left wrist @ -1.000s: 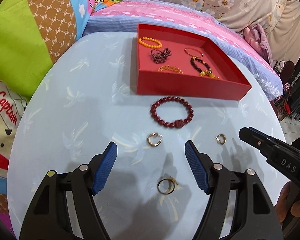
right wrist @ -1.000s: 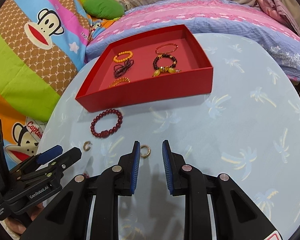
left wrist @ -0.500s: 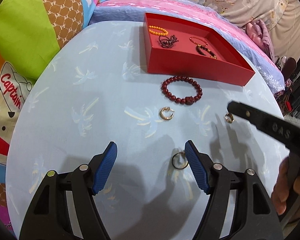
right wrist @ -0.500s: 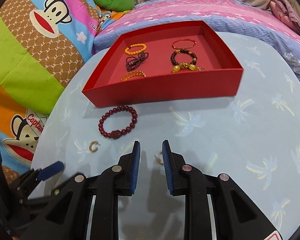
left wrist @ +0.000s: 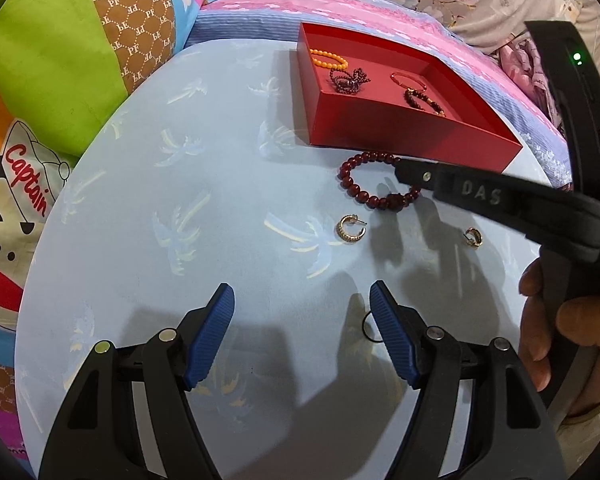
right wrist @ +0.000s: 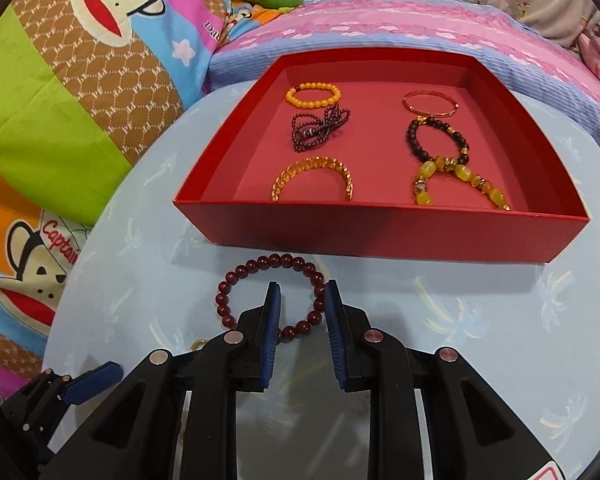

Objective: Organize jewelry
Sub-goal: 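Move the right tool to the garnet bead bracelet while the left tool moves over the gold ring, then grasp the garnet bead bracelet with the right tool while the left tool grasps the gold ring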

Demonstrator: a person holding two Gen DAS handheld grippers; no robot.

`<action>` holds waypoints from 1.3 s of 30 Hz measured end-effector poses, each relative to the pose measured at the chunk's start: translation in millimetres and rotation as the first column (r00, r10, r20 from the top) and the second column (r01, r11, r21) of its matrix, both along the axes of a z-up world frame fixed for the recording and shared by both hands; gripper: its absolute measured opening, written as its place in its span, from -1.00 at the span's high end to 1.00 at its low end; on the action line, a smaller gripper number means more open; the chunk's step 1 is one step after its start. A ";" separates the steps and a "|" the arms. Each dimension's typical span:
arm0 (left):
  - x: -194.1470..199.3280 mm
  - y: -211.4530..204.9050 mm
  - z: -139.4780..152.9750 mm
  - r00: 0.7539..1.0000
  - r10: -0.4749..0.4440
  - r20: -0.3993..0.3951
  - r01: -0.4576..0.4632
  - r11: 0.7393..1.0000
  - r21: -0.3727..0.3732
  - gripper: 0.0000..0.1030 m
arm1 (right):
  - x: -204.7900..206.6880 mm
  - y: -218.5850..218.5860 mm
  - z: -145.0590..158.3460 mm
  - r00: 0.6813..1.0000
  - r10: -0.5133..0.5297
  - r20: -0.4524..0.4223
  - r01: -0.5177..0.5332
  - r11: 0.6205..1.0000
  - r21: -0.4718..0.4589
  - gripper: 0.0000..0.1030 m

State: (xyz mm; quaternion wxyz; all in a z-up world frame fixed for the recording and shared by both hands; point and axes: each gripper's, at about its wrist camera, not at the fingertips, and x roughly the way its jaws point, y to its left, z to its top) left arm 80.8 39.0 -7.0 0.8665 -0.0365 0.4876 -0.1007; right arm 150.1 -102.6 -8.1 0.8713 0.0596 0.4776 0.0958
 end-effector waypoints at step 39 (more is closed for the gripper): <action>-26.4 -41.5 -3.9 0.973 -0.207 0.106 0.207 0.978 0.011 0.65 | -72.3 -85.4 -1.8 0.979 -0.195 -0.051 0.199 0.976 0.088 0.86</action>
